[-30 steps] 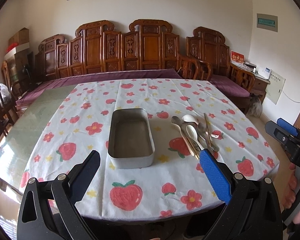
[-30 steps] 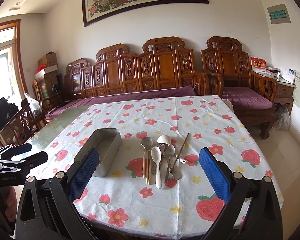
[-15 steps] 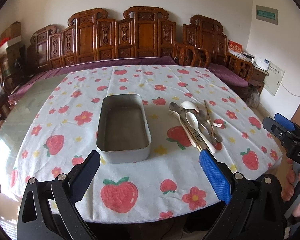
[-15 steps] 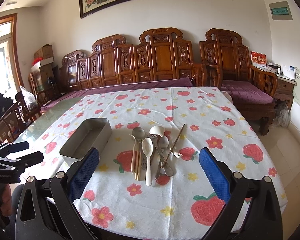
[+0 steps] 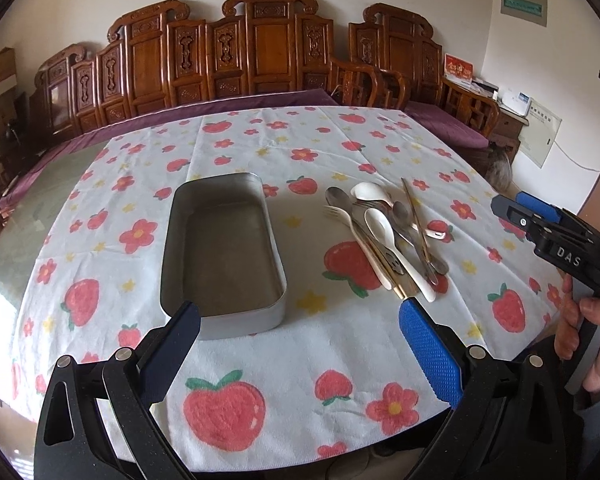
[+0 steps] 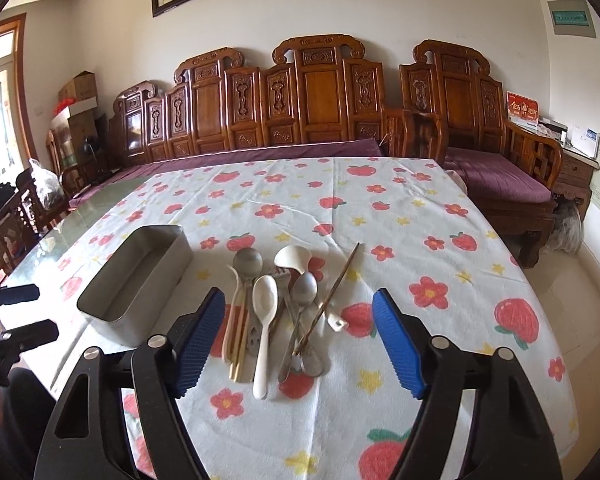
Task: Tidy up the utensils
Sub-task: 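Grasp the white plastic fork with the left tool while the right tool grasps the white plastic spoon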
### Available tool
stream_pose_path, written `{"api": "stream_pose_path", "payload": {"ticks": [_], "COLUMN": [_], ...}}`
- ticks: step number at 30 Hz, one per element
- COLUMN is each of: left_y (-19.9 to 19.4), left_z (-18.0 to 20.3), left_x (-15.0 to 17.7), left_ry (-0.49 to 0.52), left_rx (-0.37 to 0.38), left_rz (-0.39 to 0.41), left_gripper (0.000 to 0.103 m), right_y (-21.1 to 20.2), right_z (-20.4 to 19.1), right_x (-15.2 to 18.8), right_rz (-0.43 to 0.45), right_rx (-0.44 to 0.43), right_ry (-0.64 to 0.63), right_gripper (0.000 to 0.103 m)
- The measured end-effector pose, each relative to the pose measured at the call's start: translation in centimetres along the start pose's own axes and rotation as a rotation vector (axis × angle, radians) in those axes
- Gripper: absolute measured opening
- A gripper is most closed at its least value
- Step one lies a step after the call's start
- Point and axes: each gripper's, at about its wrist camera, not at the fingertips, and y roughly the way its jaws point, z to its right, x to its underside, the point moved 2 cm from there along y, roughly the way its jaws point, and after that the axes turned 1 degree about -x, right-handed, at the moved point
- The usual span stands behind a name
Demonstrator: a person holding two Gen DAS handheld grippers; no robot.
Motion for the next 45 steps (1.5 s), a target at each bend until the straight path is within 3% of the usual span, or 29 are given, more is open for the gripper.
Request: {"api": "stream_pose_path", "payload": {"ticks": [5,10,14,19,30,34,38,41,45], "left_y": [1.4,2.7,4.4,7.1,14.7,17.2,18.6,18.9,18.4], "left_z": [0.6,1.2,2.1,3.6,6.0,6.2,6.1,6.0,5.8], "left_x": [-0.7,-1.2,-1.7,-2.6,-4.1,-4.1,-3.9,-3.6,-3.2], "left_ry": [0.007,0.018,0.026,0.009,0.001,-0.022,-0.042,-0.057,-0.054], "left_rx": [0.018,0.033,0.062,0.13,0.143,0.146,0.144,0.158,0.14], "left_rz": [-0.014,-0.023,-0.042,-0.07,-0.145,-0.185,-0.208,-0.219,-0.21], "left_gripper": [0.096,0.093,0.079,0.069,0.041,0.021,0.02,0.01,0.004], "right_y": [3.2,6.8,8.8,9.7,9.9,10.0,10.0,10.0,10.2], "right_z": [1.2,2.2,2.8,3.4,3.9,4.3,4.5,4.3,3.9], "right_x": [-0.6,1.7,3.4,4.2,4.0,3.8,3.6,3.5,3.6], "right_rz": [-0.038,-0.119,-0.181,-0.205,-0.207,-0.208,-0.202,-0.2,-0.203], "right_rx": [-0.005,-0.021,-0.037,-0.051,-0.067,-0.067,-0.071,-0.072,-0.083], "right_ry": [0.002,0.016,0.035,0.077,0.106,0.124,0.133,0.13,0.121], "right_gripper": [0.066,0.058,0.055,0.051,0.041,0.041,0.041,0.041,0.039]}}
